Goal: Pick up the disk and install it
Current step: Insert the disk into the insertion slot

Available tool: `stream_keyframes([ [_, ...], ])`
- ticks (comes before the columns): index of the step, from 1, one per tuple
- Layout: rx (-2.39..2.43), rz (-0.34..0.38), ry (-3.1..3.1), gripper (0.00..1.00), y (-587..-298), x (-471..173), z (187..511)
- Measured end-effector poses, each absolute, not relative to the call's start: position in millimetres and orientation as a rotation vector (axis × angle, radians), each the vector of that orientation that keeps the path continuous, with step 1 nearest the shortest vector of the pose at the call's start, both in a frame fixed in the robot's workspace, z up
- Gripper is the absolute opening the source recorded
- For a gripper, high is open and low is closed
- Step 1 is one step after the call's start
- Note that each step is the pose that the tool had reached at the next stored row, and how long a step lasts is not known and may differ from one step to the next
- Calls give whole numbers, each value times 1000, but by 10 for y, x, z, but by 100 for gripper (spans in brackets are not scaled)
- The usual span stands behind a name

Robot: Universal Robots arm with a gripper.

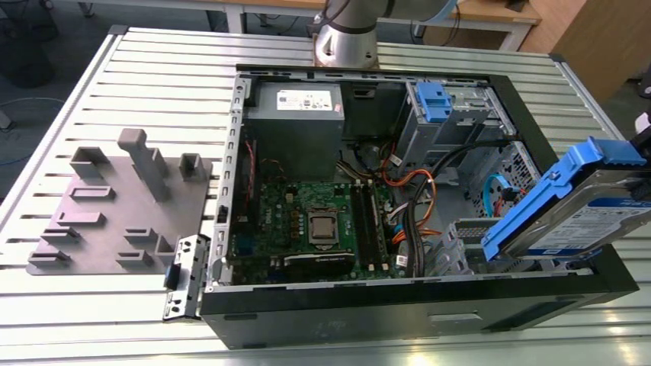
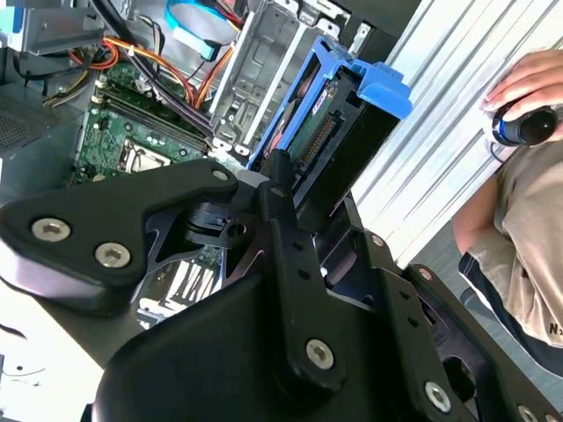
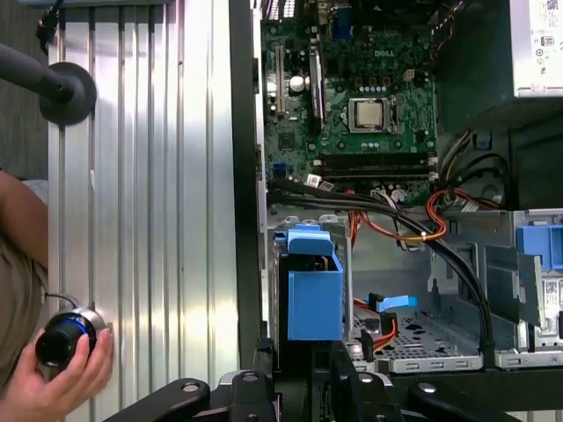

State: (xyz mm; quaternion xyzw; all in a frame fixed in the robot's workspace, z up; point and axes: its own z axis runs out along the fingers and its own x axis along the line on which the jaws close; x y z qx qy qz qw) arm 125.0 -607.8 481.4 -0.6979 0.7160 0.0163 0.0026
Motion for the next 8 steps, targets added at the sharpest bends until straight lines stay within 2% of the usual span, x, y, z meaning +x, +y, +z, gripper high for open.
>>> stream_keyframes([
  [8, -2189, 51, 2246, 35, -6050, 1281, 4811],
])
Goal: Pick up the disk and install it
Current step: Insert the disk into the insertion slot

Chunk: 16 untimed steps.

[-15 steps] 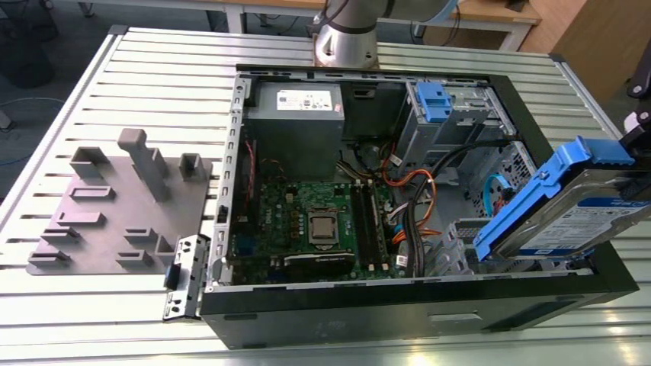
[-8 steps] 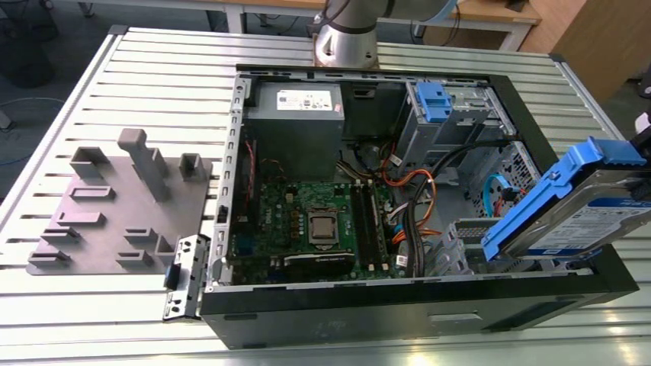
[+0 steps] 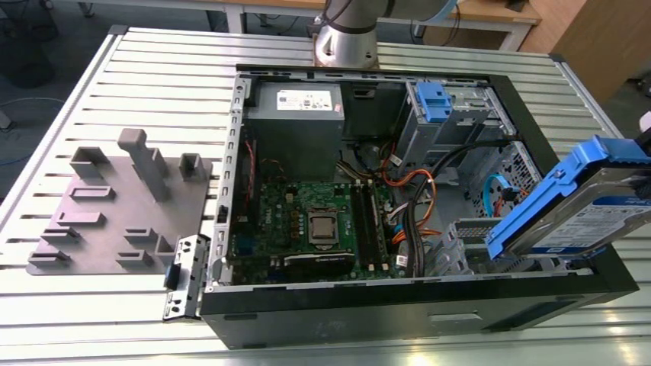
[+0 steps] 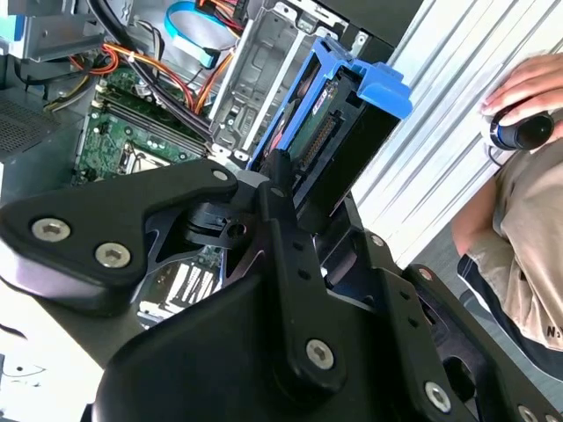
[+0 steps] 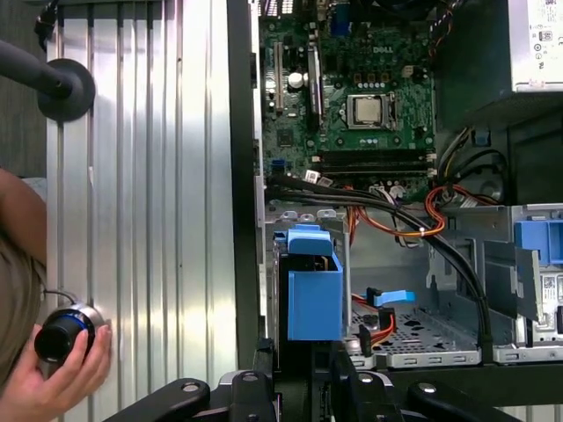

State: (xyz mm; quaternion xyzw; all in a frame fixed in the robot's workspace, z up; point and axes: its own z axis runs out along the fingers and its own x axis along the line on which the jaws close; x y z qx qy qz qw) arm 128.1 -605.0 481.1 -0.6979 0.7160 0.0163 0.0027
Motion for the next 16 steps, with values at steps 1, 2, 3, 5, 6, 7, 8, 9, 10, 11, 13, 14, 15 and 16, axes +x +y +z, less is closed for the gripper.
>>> stream_keyframes([
  [1, -2189, 51, 2246, 35, -6041, 1281, 4810],
  [2, -2189, 51, 2246, 35, -6030, 1281, 4808],
  [3, -2189, 51, 2246, 35, -6021, 1281, 4806],
  [5, -2189, 51, 2246, 35, -5998, 1281, 4801],
  [6, -2189, 51, 2246, 35, -5986, 1281, 4797],
  [7, -2189, 51, 2246, 35, -5975, 1281, 4793],
  [8, -2189, 51, 2246, 35, -5963, 1281, 4788],
  [9, -2189, 51, 2246, 35, -5953, 1281, 4784],
  [10, -2189, 51, 2245, 35, -5946, 1281, 4777],
  [11, -2189, 51, 2246, 35, -5939, 1281, 4770],
  [13, -2189, 51, 2246, 35, -5928, 1281, 4757],
  [14, -2189, 51, 2245, 35, -5926, 1281, 4753],
  [15, -2189, 51, 2245, 35, -5927, 1281, 4752],
  [16, -2189, 51, 2246, 35, -5926, 1281, 4753],
])
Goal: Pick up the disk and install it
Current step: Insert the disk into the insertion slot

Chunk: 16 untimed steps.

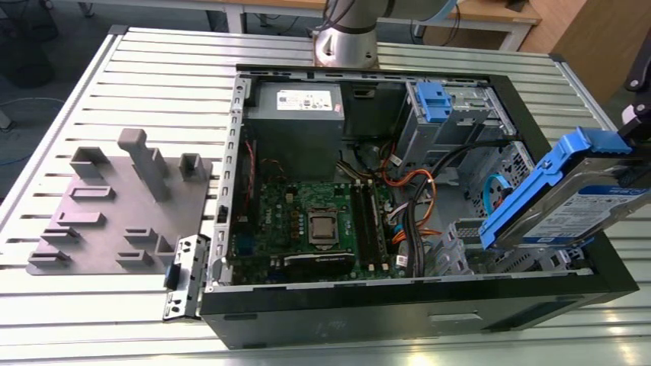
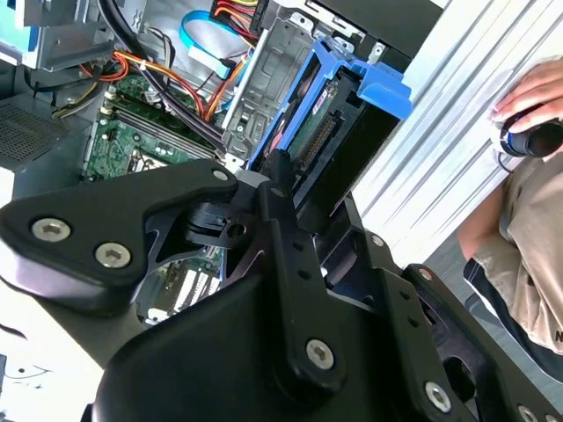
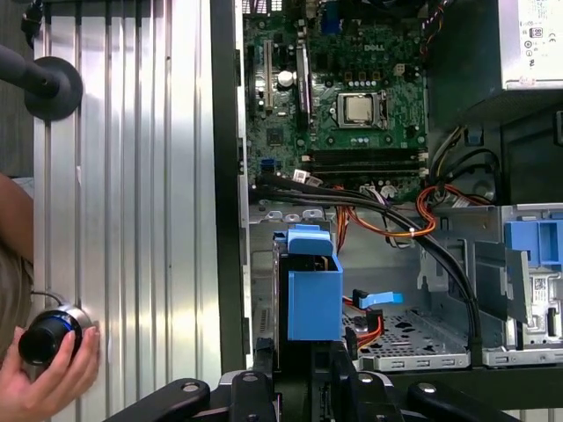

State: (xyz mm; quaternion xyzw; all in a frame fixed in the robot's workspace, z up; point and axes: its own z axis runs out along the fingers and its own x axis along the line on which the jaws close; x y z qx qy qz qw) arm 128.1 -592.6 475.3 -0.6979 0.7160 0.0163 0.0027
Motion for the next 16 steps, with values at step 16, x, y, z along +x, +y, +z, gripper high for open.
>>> stream_keyframes([
  [16, -2188, 51, 2245, 35, -5925, 1234, 4737],
])
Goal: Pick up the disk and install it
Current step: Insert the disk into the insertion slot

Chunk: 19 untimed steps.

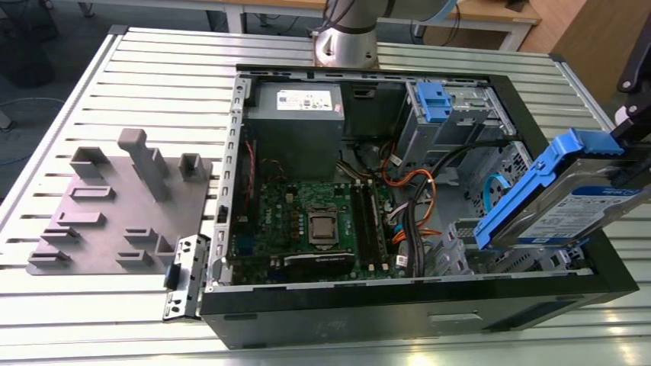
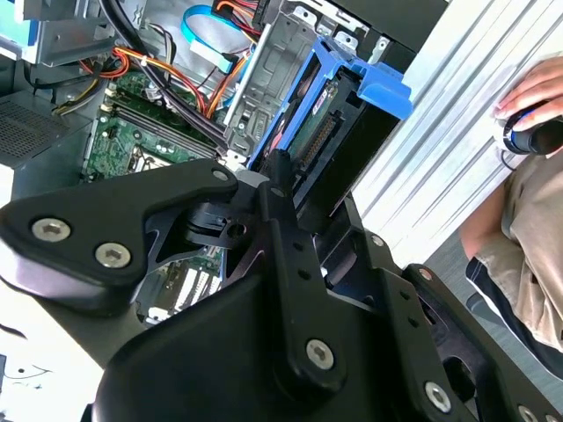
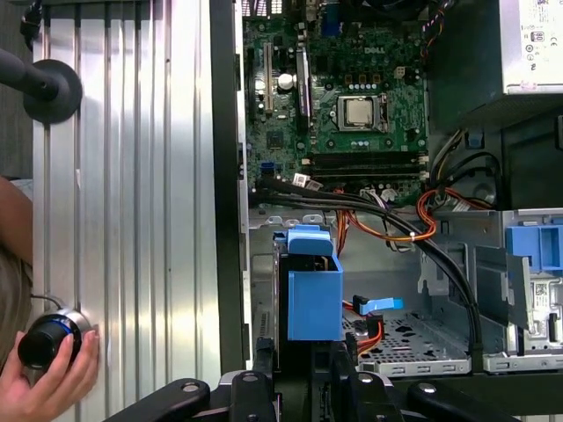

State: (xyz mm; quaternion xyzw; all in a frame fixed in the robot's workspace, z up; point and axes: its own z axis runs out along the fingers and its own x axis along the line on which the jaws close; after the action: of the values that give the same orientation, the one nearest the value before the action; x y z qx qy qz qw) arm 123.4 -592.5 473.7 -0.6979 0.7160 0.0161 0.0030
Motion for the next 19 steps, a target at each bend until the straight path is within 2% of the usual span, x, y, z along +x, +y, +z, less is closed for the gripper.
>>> stream_keyframes([
  [19, -2188, 51, 2245, 35, -5880, 1224, 4661],
])
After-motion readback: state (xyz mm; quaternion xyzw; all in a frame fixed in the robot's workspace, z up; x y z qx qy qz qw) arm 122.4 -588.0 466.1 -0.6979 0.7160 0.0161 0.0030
